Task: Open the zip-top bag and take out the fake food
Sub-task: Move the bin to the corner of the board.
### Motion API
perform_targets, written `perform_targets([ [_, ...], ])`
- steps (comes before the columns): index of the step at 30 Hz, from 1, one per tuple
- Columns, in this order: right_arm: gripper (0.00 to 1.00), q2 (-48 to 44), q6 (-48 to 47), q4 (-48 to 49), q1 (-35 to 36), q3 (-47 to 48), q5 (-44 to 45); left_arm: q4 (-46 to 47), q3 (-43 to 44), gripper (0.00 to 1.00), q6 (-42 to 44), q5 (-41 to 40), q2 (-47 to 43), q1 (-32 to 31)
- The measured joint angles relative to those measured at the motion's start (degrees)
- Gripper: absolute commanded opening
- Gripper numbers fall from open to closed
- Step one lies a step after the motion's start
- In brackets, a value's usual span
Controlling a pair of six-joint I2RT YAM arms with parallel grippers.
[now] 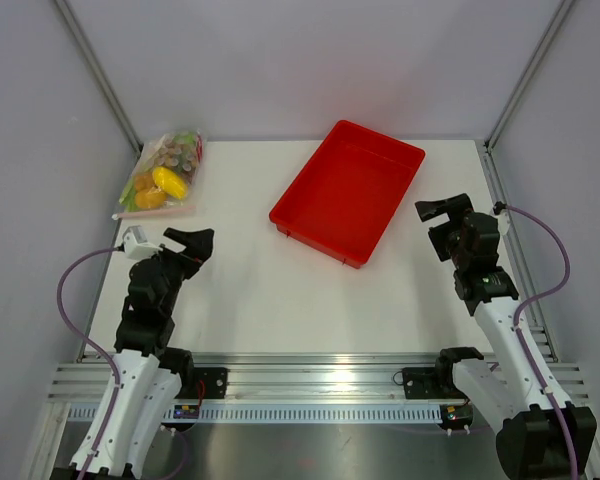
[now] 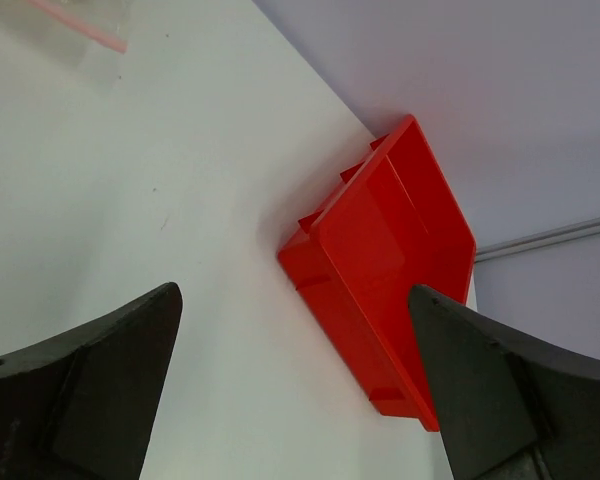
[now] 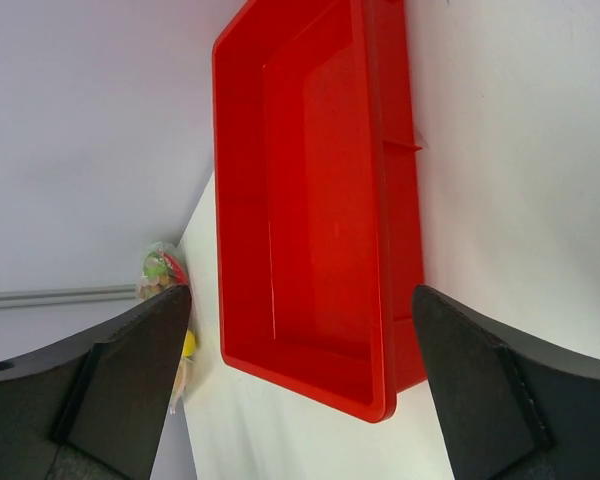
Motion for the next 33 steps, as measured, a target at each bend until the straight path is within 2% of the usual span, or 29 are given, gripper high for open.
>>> perform_targets([
  [13,0.99,2.4,-1.9,-2.4,0.0,1.5,0.5,-0.1,0.0,0.99,0.2,-0.2,1.1,0.0],
  [21,0.99,15.0,-6.2,-6.8,0.9,9.9,0.0,0.1,0.4,0.99,1.6,1.0,3.3,0.0],
  [33,1.00,37.1,-13.2,-15.0,10.7,24.2,4.2,0.1,0.5,0.99,2.4,1.5,4.4,0.0],
])
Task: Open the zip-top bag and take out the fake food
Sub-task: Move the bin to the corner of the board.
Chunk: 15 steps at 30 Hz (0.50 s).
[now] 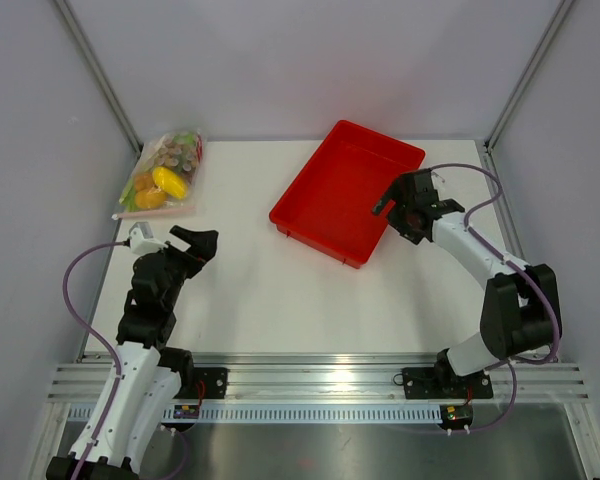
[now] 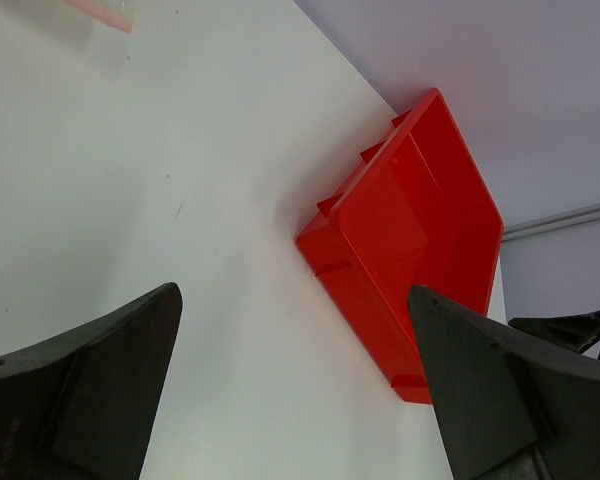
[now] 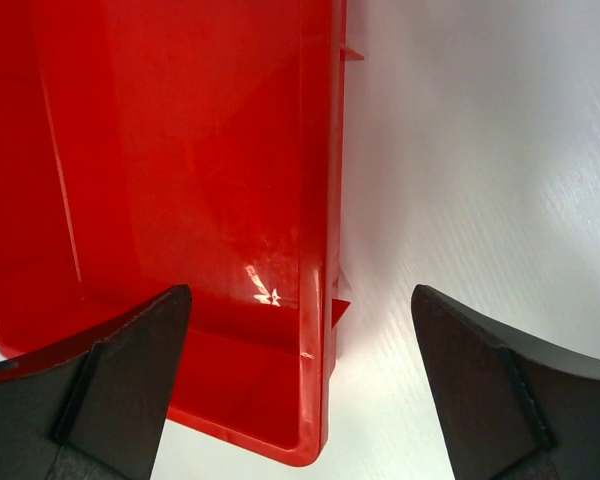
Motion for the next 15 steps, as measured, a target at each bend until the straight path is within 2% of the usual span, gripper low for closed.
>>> perform_targets([
  [5,0.98,2.4,-1.0,-2.5,2.4,1.6,1.8,0.0,0.0,0.99,0.1,0.1,0.0,0.0],
  [15,0.75,8.0,-1.0,-5.5,3.3,5.4,2.9,0.0,0.0,0.99,0.1,0.5,0.0,0.0],
])
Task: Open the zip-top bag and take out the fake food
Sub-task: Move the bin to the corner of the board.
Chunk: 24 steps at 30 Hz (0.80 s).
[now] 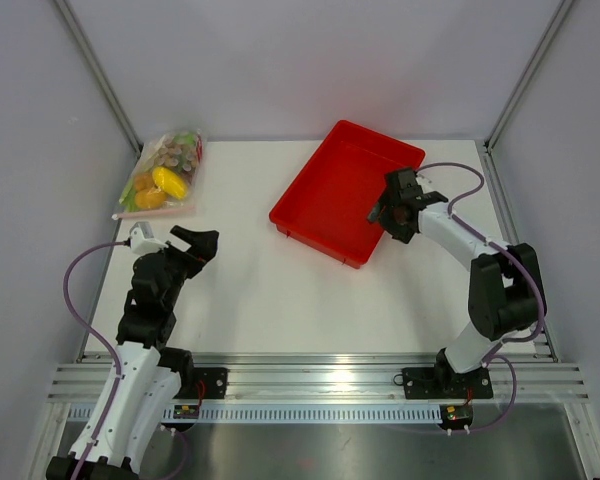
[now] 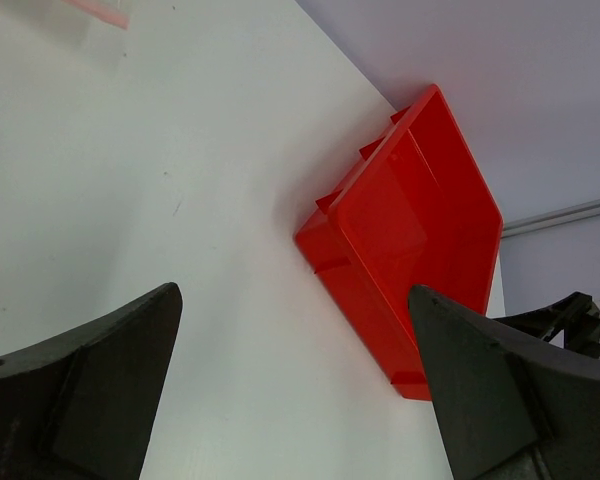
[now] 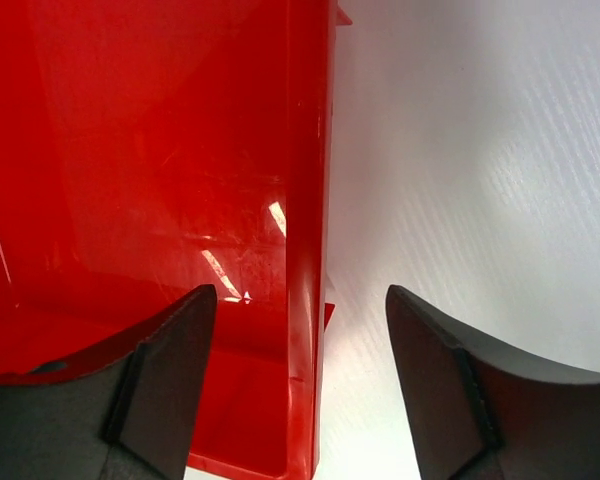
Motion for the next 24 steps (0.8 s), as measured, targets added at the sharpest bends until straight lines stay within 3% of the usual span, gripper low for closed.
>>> perform_targets([
  [9,0.65,2.1,0.3,-0.2,0.2,0.3,0.3,0.1,0.0,0.99,0.0,0.5,0.4,0.0],
  [12,0.56,2.7,0.5,-0.1,0.2,0.9,0.2,0.2,0.2,0.99,0.0,0.6,0.7,0.0],
  [17,0.56,3.1,0.6,-0.1,0.3,1.0,0.2,0.2,0.3,0.99,0.0,0.6,0.8,0.0],
  [22,0.38,4.2,0.6,-0.1,0.5,1.1,-0.4,0.2,0.3,0.99,0.0,0.7,0.9,0.0],
  [24,0.25,4.7,0.6,-0.1,0.5,1.1,-0.7,0.2,0.3,0.99,0.0,0.7,1.1,0.0],
])
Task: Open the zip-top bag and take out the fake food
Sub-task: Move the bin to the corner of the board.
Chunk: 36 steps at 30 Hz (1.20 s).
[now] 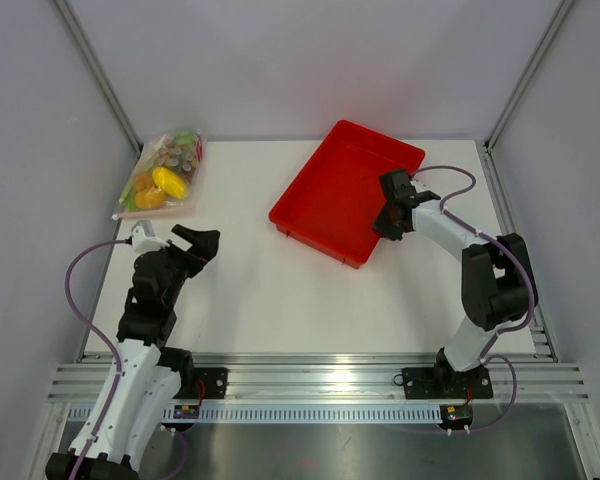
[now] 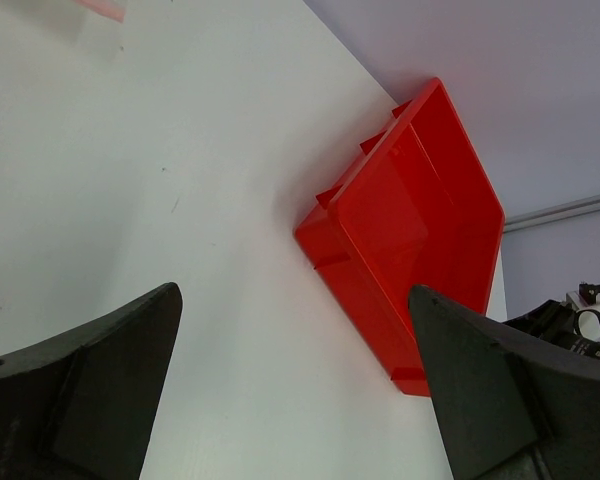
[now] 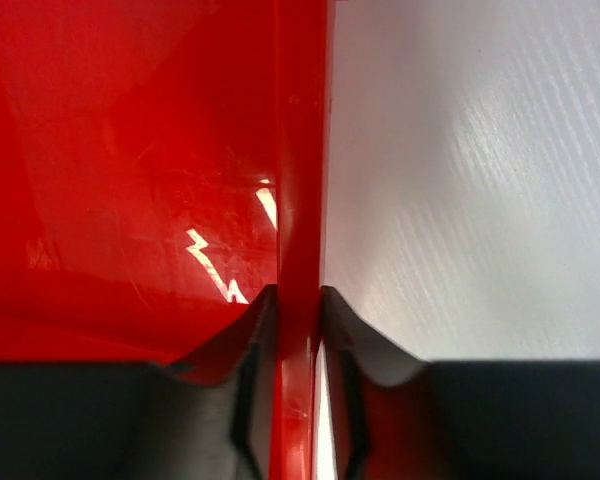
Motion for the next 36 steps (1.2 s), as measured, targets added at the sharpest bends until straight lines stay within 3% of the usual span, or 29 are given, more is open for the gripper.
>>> perform_targets([
  [4,0.01,0.2,0.0,-0.2,0.0,0.1,-0.1,0.0,0.0,0.99,0.0,0.0,0.4,0.0],
  [5,0.00,0.2,0.1,-0.2,0.1,0.1,-0.1,0.0,0.0,0.99,0.0,0.0,0.4,0.0],
  [26,0.00,-3.3,10.3,-3.3,0.1,-3.3,5.8,-0.2,0.4,0.99,0.0,0.0,0.4,0.0],
  [36,0.00,-5.2,12.3,-2.8,-6.4,-5.3,5.9,-0.2,0.4,0.99,0.0,-0.1,0.4,0.0],
])
